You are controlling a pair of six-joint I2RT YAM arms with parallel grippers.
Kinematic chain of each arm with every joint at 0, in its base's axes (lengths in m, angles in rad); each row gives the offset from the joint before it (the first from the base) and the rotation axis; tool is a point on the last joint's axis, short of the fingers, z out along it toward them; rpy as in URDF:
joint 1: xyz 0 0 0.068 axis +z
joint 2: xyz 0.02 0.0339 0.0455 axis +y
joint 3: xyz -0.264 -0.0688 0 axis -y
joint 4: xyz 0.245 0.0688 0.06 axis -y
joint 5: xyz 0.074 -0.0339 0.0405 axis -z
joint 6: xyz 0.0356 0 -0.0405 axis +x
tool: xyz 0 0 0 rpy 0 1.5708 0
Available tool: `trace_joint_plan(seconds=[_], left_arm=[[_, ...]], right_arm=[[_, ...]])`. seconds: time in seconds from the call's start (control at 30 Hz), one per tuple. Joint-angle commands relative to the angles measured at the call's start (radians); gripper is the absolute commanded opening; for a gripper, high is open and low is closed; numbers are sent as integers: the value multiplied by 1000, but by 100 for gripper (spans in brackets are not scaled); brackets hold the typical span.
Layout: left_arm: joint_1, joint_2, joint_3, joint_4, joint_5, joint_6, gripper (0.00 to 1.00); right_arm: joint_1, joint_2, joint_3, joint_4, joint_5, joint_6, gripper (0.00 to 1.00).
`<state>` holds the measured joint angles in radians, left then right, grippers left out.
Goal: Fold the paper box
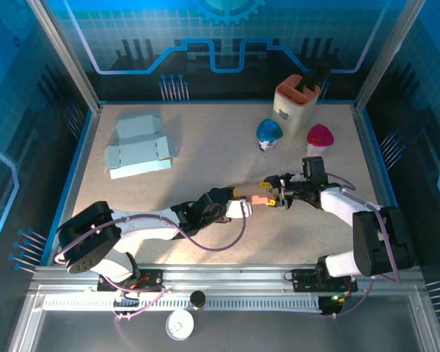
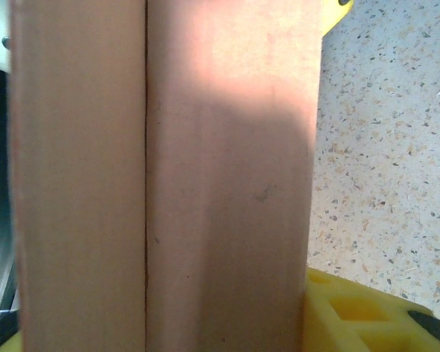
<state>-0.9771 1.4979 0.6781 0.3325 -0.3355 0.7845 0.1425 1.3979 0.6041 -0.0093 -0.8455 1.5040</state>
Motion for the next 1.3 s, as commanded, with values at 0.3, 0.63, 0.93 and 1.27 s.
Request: trace_joint_plan(seconds=[0.3, 0.63, 0.93, 1.27], left_arm=[[3, -80, 113, -360, 106, -155, 38], [11, -79, 239, -679, 151, -297, 38], [57, -61, 333, -889, 175, -351, 40], [165, -12, 426, -1040, 314, -303, 39]], right_arm=[[-44, -88, 40, -100, 74, -118, 66], [-79, -315, 172, -457, 340, -457, 76], [131, -425, 268, -632, 815, -970, 68], [402, -418, 269, -602, 887, -1230, 66]])
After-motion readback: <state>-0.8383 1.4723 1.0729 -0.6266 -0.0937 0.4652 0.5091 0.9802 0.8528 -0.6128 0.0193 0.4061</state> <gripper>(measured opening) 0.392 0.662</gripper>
